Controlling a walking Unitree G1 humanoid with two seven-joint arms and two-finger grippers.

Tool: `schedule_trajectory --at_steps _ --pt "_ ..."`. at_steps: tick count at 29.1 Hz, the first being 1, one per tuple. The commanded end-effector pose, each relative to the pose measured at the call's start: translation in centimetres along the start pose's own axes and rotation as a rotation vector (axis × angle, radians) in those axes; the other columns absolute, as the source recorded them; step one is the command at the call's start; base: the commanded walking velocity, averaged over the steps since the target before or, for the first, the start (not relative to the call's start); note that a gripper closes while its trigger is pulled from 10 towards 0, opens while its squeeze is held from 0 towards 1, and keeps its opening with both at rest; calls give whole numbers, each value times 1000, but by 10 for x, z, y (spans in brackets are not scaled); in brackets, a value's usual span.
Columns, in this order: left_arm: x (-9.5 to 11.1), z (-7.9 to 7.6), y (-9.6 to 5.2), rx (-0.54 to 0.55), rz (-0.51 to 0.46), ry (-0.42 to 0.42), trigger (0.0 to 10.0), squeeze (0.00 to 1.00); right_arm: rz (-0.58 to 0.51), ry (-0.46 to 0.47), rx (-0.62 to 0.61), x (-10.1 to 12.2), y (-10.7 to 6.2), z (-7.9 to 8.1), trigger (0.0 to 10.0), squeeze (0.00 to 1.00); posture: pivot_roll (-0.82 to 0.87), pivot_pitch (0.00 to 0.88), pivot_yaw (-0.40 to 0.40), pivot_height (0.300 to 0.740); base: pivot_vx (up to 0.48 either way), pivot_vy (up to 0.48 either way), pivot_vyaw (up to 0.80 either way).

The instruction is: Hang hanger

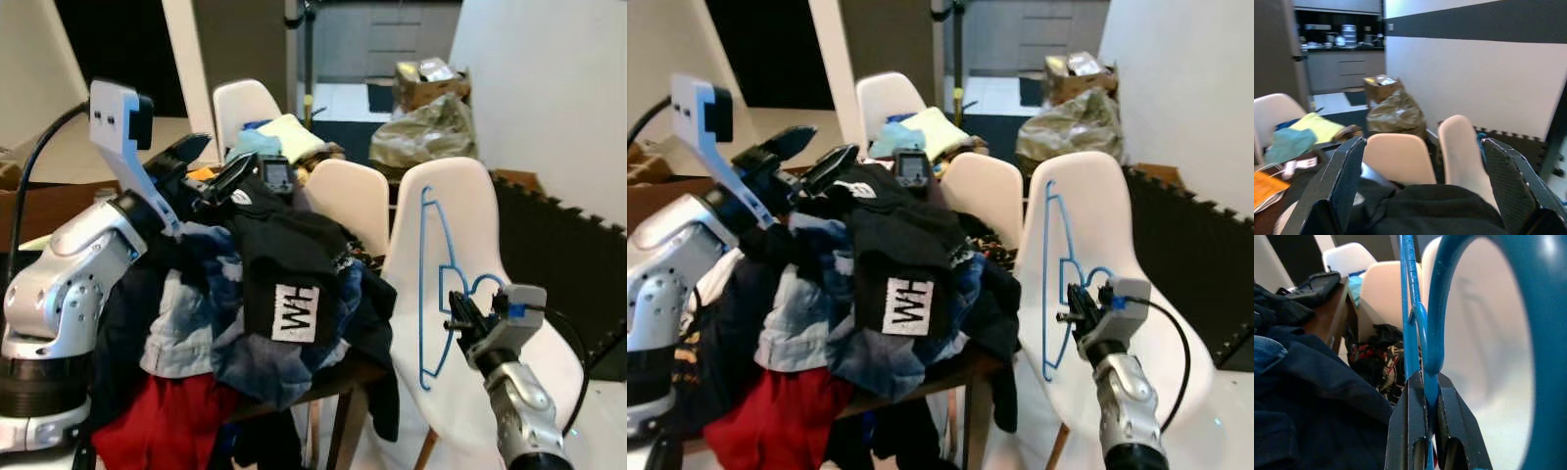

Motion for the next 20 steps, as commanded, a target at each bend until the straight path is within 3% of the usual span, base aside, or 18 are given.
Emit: schedule_trajectory --at_steps 1,14,19,20 --pt "-4 -3 -3 15 11 5 10000 0 20 -13 -21 0 0 -3 10000 0 39 7 -25 740 -382 0 0" --pt "-26 -30 0 -10 47 -26 10000 0 18 -40 -59 8 1 -7 10000 0 35 7 -24 740 -293 0 0" --pt "-25 -22 0 40 38 7 10000 0 8 -48 -42 13 2 -5 10000 0 35 7 -24 740 -164 0 0" --pt "-25 -9 -2 122 41 46 10000 0 7 -64 -7 15 3 -1 10000 0 35 8 -24 740 0 0 800"
Point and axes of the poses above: a point about 5 cm out from each wrist's last joint towards the gripper, its own y axis pointing out of the wrist towards the gripper, its own x axis along the axis of the wrist's last joint, z = x × y, the point moved 1 cm from there along y, pointing out of the wrist towards the gripper, and after that the axes turned 3 degrees about -y, right-handed, at the moved point
